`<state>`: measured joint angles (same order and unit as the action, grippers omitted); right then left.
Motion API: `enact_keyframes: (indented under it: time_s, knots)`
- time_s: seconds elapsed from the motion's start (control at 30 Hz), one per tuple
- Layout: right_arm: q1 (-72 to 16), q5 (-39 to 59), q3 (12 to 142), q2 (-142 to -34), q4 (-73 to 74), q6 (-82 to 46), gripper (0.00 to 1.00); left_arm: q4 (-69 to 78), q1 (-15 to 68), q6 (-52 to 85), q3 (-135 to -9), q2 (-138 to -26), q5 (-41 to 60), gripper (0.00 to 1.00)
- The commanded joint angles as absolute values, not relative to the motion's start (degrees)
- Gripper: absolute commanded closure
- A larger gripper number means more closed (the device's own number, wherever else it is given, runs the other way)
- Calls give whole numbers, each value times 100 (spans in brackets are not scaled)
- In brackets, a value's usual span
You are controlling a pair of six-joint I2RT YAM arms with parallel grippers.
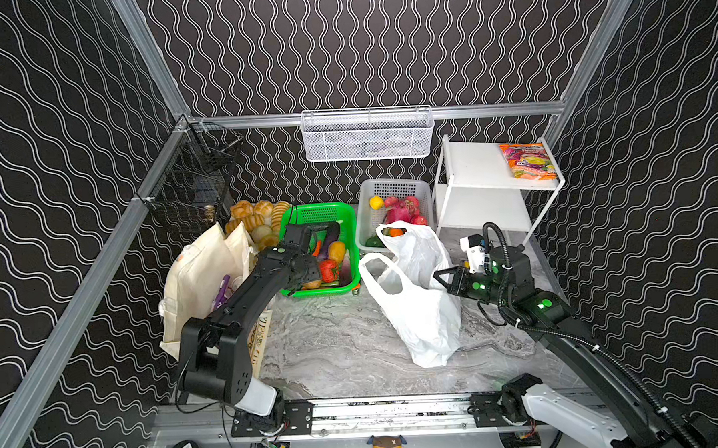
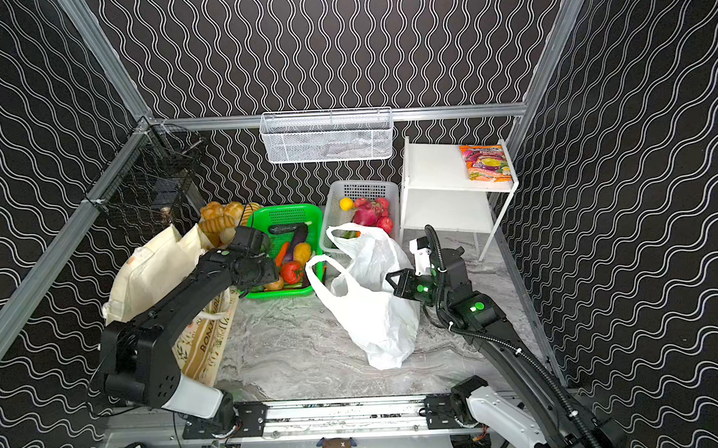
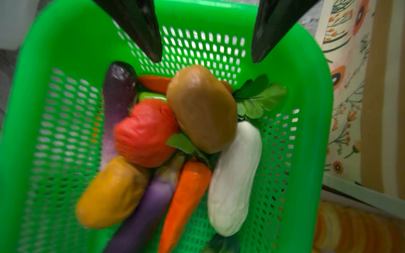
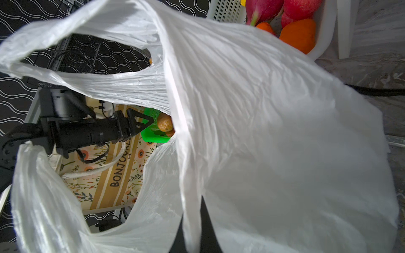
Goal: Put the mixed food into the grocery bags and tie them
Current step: 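Release the cabbage in the bag and return left gripper to green basket, then grasp the brown potato in the green basket with the left gripper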
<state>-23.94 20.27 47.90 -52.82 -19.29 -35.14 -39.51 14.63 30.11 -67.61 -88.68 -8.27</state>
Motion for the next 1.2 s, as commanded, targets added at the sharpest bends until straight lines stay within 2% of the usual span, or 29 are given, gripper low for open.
enact_keyframes:
  time_s: [0.0,0.4,0.53,0.7,1.17]
  knots:
    - [-2399,2048,4825,-5263,-1767,-3520,100,-3774,1419,3228,-6897,-9124,-634,29]
    - [-2397,2164,4795,-5370,-1687,-3565,100,-4009,1350,3508,-7154,-9882,-329,26]
    - [-2397,2127,4793,-5374,-1697,-3545,100,-3994,1344,3480,-7119,-9966,-353,28]
    - [-2399,2130,4805,-5388,-1688,-3581,100,-3977,1341,3329,-7119,-9882,-443,39]
    - [-2399,2128,4774,-5393,-1605,-3646,100,-4016,1343,2838,-7064,-8789,-669,48]
